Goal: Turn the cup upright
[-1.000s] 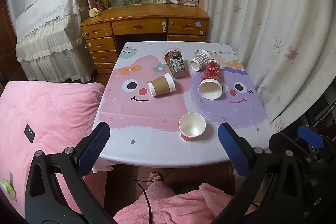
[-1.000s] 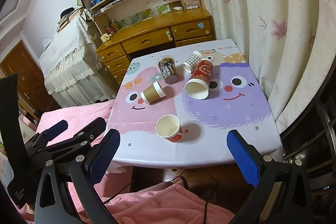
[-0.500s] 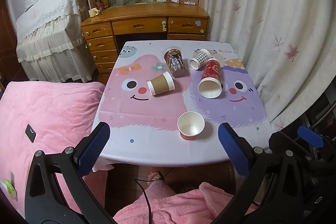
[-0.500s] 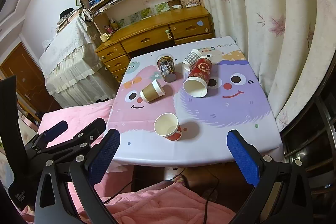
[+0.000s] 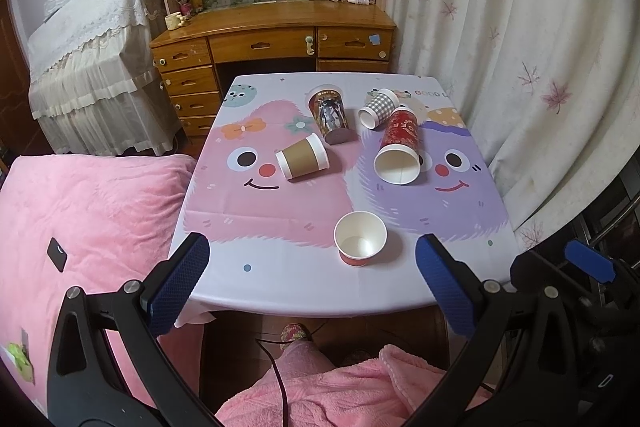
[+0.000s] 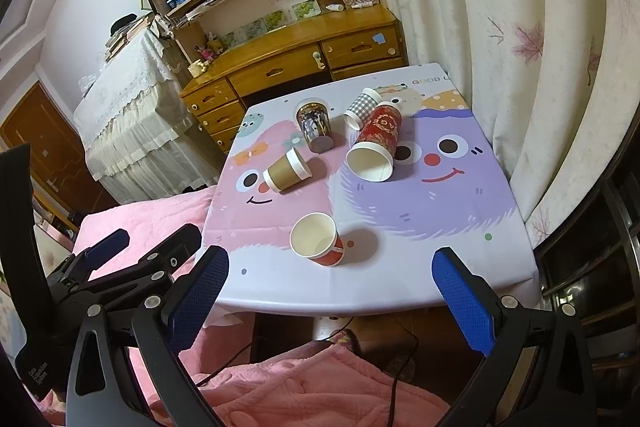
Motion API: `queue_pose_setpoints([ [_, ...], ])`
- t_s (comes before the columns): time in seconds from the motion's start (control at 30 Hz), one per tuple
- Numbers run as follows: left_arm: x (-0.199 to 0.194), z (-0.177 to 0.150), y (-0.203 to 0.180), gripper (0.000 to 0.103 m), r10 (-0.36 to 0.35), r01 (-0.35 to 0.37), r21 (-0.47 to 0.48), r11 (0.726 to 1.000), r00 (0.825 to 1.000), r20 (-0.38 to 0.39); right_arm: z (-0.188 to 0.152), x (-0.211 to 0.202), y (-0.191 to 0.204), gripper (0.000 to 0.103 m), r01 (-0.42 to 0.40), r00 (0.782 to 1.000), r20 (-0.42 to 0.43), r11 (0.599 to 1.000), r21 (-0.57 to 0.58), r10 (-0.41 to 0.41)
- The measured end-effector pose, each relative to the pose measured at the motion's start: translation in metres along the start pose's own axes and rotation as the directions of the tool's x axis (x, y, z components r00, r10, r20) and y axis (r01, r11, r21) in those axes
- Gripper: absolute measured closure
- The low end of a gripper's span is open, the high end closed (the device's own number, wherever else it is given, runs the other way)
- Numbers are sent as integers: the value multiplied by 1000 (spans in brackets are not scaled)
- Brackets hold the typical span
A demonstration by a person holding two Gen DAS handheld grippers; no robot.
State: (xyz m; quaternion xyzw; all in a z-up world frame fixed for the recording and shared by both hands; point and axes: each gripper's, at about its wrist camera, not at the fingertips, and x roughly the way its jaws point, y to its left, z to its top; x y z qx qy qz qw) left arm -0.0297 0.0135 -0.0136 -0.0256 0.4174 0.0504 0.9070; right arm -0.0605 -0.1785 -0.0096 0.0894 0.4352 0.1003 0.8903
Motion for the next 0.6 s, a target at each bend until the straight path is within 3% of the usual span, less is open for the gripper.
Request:
queue_pose_setpoints([
  [0.6,5,0,-6,1,0,0,9,1000,1000,-15,-3,4,-5,0,-2,1000,-15,1000,17,2],
])
